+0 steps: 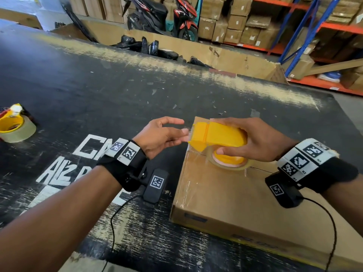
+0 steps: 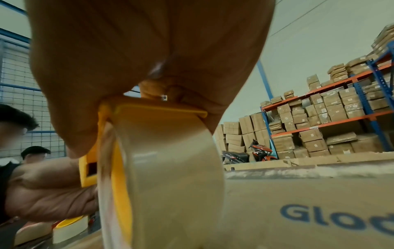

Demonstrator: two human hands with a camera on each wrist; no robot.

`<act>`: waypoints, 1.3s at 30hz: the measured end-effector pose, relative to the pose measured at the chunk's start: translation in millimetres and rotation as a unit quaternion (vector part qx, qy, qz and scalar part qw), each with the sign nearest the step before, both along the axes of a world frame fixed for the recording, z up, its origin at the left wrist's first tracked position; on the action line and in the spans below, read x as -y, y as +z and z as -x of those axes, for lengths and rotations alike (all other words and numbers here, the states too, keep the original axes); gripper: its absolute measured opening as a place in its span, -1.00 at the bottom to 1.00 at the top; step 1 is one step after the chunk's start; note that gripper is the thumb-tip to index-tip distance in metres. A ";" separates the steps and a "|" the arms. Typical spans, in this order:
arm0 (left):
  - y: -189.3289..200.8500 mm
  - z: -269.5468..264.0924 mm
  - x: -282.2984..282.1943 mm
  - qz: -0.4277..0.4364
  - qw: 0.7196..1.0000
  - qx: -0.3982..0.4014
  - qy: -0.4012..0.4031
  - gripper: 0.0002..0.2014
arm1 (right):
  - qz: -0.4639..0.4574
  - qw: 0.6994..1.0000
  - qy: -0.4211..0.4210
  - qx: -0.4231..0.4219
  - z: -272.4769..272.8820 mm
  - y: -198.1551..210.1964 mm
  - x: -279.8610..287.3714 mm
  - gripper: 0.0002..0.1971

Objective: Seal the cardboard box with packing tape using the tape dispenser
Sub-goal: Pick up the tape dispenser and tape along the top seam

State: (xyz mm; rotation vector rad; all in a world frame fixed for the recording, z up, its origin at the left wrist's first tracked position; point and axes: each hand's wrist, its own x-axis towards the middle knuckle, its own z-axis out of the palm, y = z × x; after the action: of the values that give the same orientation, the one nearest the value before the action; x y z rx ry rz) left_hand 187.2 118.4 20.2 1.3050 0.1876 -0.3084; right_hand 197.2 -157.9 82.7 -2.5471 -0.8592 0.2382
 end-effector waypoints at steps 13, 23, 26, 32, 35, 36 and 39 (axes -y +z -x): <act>-65.6 10.6 2.8 -0.061 0.996 -0.067 -0.011 -0.55 | 0.131 0.991 -0.019 -0.016 5.3 12.5 20.3 -0.03; -53.9 34.9 19.2 -0.421 0.837 0.296 -0.185 -0.32 | 0.109 0.993 -0.027 -0.019 7.1 8.3 23.7 -0.07; -50.7 37.0 30.0 -0.533 0.750 0.292 -0.262 -0.24 | 0.095 0.995 -0.010 -0.010 9.6 8.3 23.9 -0.11; -46.1 40.2 32.1 -0.621 0.687 0.265 -0.267 -0.28 | 0.069 0.997 0.006 -0.019 12.4 10.8 31.7 -0.21; -40.4 40.4 33.3 -0.636 0.676 0.247 -0.279 -0.28 | 0.078 0.997 0.008 -0.015 20.3 17.3 77.3 -0.25; -38.6 39.9 33.4 -0.641 0.671 0.241 -0.284 -0.28 | 0.081 0.997 -0.004 -0.017 23.7 20.4 103.4 -0.29; -32.7 38.9 35.5 -0.658 0.653 0.221 -0.301 -0.28 | 0.075 0.994 -0.063 -0.041 38.8 28.6 193.4 -0.28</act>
State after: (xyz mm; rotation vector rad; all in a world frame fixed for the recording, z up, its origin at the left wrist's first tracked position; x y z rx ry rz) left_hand 148.3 82.9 -12.5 2.8739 -0.6058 -0.4102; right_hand 158.4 -351.3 111.3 -2.6964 -0.6693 0.3780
